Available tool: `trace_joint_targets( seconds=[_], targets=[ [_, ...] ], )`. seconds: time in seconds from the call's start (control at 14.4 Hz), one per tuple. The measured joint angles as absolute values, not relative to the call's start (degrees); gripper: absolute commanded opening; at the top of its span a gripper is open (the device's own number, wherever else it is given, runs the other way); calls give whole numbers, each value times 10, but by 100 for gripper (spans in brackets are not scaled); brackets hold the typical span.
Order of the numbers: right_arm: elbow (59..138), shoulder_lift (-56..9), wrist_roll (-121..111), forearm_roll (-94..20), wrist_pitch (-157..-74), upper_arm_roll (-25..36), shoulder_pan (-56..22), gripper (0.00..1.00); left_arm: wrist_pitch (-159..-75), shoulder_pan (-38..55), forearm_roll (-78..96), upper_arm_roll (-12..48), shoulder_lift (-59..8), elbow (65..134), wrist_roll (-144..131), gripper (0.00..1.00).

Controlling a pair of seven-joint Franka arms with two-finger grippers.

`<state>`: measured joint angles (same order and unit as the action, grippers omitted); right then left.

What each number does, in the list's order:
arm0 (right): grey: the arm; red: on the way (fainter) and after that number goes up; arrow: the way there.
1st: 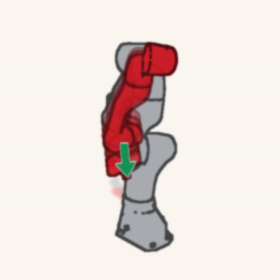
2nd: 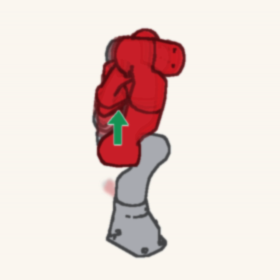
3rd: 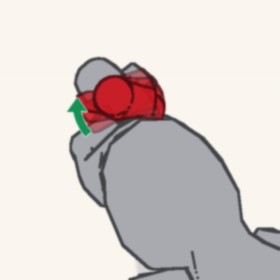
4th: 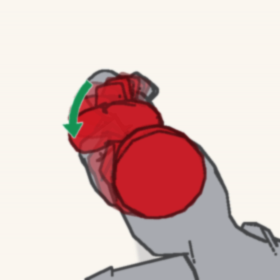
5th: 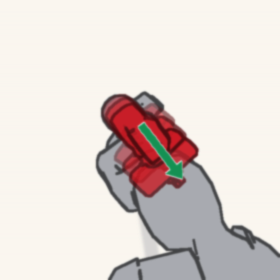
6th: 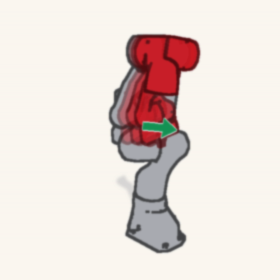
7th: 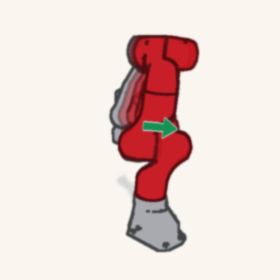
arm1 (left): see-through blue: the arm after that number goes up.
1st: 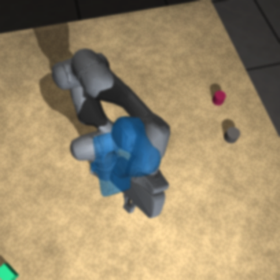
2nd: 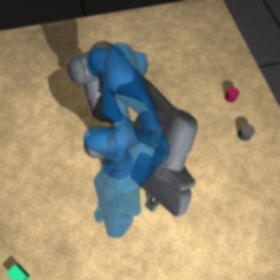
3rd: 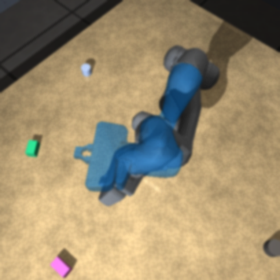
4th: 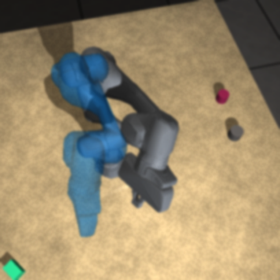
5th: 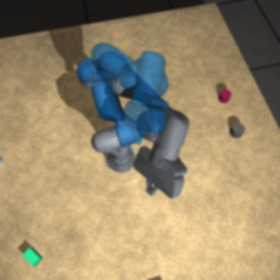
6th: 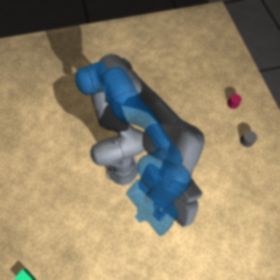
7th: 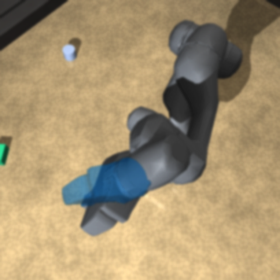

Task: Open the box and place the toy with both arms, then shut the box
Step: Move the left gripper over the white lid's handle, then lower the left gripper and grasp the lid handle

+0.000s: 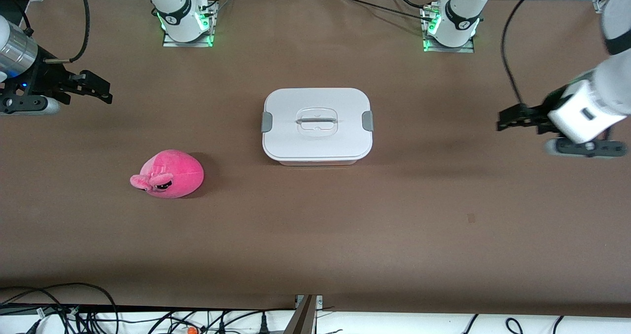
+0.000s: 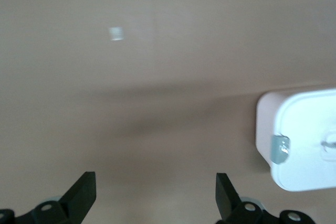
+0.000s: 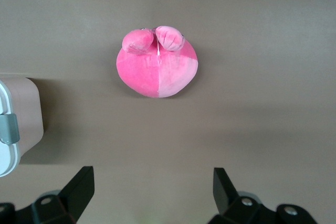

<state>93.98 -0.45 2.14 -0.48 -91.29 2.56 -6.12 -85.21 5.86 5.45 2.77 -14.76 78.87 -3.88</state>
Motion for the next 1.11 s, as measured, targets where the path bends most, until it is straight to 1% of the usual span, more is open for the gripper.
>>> trace_joint_targets(
  seconds=[0.42, 0.97, 1.11],
  targets=[
    [939, -5, 21, -5, -913, 25, -61, 100, -864, 231, 57, 37, -191, 785, -40, 100],
    [939, -5, 21, -4, -913, 25, -61, 100, -976, 382, 57, 38, -273, 764, -29, 100],
    [939, -5, 21, -4, -913, 25, -61, 100, -1001, 405, 57, 38, -291, 764, 24, 100]
  ],
)
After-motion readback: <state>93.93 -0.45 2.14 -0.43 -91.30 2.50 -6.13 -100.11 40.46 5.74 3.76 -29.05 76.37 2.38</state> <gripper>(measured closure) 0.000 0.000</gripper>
